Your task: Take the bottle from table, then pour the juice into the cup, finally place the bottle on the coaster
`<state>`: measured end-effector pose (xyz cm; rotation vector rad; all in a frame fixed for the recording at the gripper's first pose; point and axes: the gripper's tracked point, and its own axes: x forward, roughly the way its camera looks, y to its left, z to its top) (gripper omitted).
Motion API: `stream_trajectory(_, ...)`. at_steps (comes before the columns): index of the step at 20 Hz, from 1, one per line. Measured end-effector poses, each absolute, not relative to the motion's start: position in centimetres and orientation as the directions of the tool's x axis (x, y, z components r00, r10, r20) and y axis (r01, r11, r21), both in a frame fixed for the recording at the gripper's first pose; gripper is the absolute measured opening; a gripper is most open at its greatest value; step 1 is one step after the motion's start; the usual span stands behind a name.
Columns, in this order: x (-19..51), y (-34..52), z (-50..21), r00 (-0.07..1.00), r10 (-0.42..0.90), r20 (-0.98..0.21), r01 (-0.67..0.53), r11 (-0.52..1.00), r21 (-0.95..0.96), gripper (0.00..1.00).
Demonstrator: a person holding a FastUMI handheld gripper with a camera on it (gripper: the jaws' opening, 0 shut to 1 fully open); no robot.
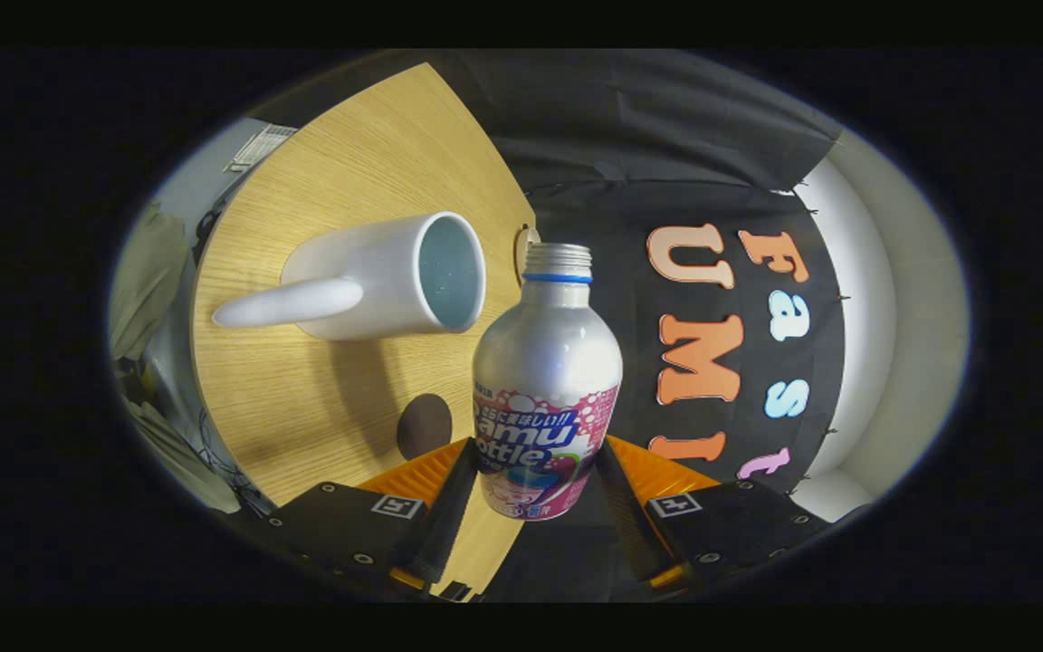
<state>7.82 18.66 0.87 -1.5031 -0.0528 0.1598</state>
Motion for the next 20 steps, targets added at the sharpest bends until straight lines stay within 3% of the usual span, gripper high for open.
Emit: stream_trajectory(20, 7.4, 18.7, 2.1, 0.988, 0.118, -0.102, -0.079, -0.179, -0.981, 0.76)
